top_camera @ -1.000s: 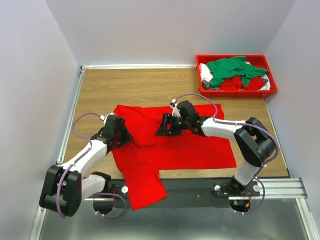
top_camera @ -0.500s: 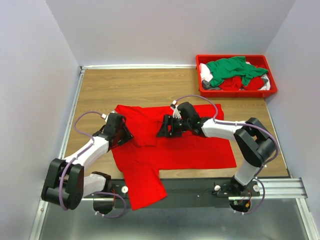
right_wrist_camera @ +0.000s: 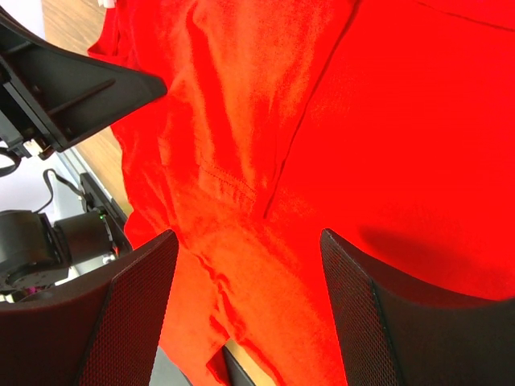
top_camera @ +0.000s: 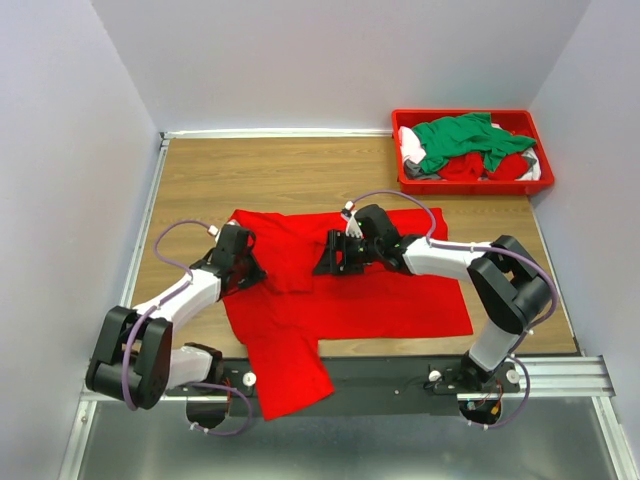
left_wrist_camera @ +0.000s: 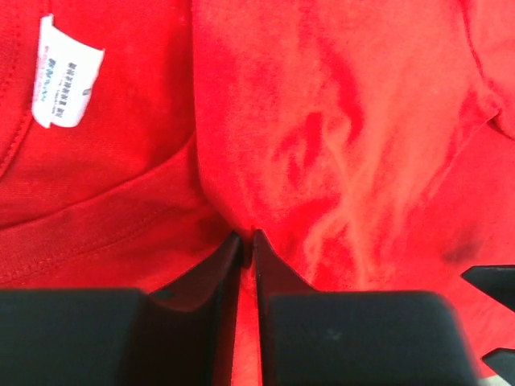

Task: Fold and stack the t-shirts
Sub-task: Fold the tshirt

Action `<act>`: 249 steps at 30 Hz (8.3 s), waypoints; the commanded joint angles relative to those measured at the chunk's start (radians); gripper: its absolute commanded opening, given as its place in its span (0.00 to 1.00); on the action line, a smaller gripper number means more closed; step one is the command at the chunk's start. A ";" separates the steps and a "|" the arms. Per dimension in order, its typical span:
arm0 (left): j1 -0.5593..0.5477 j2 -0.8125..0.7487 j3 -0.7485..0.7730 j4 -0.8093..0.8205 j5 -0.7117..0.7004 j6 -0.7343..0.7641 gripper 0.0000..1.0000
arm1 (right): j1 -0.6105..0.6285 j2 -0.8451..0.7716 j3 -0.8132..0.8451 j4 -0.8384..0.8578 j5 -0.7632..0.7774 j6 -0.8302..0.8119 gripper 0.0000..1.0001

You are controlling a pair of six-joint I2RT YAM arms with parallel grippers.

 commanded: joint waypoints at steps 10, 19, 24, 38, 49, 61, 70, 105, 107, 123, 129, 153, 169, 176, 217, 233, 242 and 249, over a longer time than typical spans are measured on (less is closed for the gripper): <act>-0.045 0.051 0.113 -0.010 -0.012 0.036 0.14 | 0.007 -0.011 -0.009 0.013 0.007 -0.017 0.79; -0.158 0.134 0.231 -0.010 -0.010 0.007 0.40 | 0.007 -0.014 -0.020 0.013 0.013 -0.017 0.79; -0.235 0.173 0.241 0.012 -0.050 -0.015 0.43 | 0.007 -0.014 -0.020 0.013 0.016 -0.023 0.79; -0.196 0.039 0.222 -0.066 -0.116 -0.043 0.49 | 0.005 -0.047 -0.044 0.010 0.012 -0.037 0.79; -0.007 -0.112 -0.015 0.059 0.018 -0.003 0.64 | 0.007 -0.050 -0.047 0.010 0.006 -0.039 0.79; -0.001 -0.003 0.017 0.162 0.016 0.089 0.74 | 0.007 -0.064 -0.067 0.010 0.001 -0.043 0.79; -0.001 0.048 0.035 0.168 0.071 0.148 0.73 | 0.007 -0.042 -0.050 0.010 -0.008 -0.042 0.79; -0.001 -0.021 0.031 0.061 0.193 0.134 0.30 | 0.007 -0.047 -0.058 0.010 -0.001 -0.037 0.79; -0.001 -0.008 0.023 0.075 0.212 0.125 0.25 | 0.007 -0.054 -0.059 0.010 0.001 -0.039 0.79; 0.001 -0.141 0.074 -0.258 0.016 0.020 0.11 | 0.007 -0.088 -0.055 -0.019 0.044 -0.068 0.79; -0.001 -0.150 0.041 -0.297 0.006 -0.036 0.11 | 0.007 -0.117 -0.036 -0.071 0.111 -0.098 0.79; 0.002 -0.313 0.004 -0.419 0.008 -0.280 0.06 | -0.027 -0.237 -0.007 -0.235 0.463 -0.172 0.81; 0.002 -0.290 0.046 -0.392 -0.044 -0.181 0.07 | 0.066 0.076 0.080 -0.038 0.013 0.039 0.49; 0.004 -0.300 0.035 -0.383 -0.037 -0.173 0.07 | 0.086 0.160 0.043 0.102 -0.057 0.128 0.48; 0.001 -0.394 0.049 -0.498 0.088 -0.214 0.10 | 0.086 0.090 0.029 -0.085 -0.022 0.021 0.01; -0.007 -0.484 0.053 -0.505 0.126 -0.253 0.78 | 0.082 -0.019 0.138 -0.292 0.133 -0.129 0.56; 0.004 -0.290 0.265 -0.289 -0.108 -0.106 0.64 | -0.297 -0.203 0.123 -0.379 0.306 -0.192 0.59; 0.120 0.118 0.383 -0.031 -0.066 0.088 0.47 | -0.611 -0.159 0.128 -0.369 0.297 -0.188 0.55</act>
